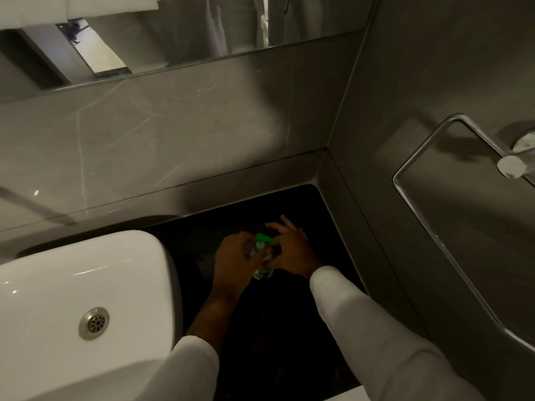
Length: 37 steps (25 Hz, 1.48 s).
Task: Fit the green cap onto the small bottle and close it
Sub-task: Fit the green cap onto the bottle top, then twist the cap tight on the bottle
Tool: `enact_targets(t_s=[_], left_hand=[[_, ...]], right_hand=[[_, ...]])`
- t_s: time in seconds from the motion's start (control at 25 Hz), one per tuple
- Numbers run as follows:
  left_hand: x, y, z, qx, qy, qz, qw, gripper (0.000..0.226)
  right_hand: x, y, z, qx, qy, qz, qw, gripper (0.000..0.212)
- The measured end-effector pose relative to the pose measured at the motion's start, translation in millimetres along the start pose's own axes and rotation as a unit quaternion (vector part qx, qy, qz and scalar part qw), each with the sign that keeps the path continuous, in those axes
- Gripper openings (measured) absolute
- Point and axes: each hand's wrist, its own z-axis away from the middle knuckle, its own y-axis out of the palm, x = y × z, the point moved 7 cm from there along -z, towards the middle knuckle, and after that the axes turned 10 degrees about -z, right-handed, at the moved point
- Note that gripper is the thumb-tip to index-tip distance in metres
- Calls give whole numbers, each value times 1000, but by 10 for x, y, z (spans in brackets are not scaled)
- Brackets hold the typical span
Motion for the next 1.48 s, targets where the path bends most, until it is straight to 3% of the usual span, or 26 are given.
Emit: enact_targets(t_s=[0.08, 0.2, 0.32, 0.44, 0.6, 0.76, 0.92, 1.28, 1.48], left_hand=[[-46, 28, -45, 34, 53, -24, 998, 29], [-36, 82, 2, 101, 56, 66, 991, 46], [7, 52, -5, 45, 8, 0, 999, 28], [-35, -22, -48, -7, 49, -21, 999, 25], [14, 55, -33, 105, 34, 35, 993, 43], [-44, -71, -84, 18, 52, -64, 996, 40], [-43, 13, -103, 24, 111, -147, 983, 35], [35, 16, -120, 59, 140, -38, 988, 40], [-81, -235, -220, 99, 183, -86, 974, 42]], right_hand=[[-28, -11, -9, 11, -3, 1, 1000, 75], [-71, -6, -24, 16, 5, 12, 1000, 73], [-42, 20, -39, 12, 1, 9, 1000, 70], [-36, 27, -42, 19, -16, 22, 999, 70], [-66, 10, -38, 18, -12, -6, 1000, 75], [-9, 69, -56, 27, -44, 41, 998, 66], [19, 68, -48, 19, -61, 51, 997, 59], [141, 76, -32, 61, -68, 56, 994, 42], [164, 76, -16, 65, -62, 69, 994, 48]])
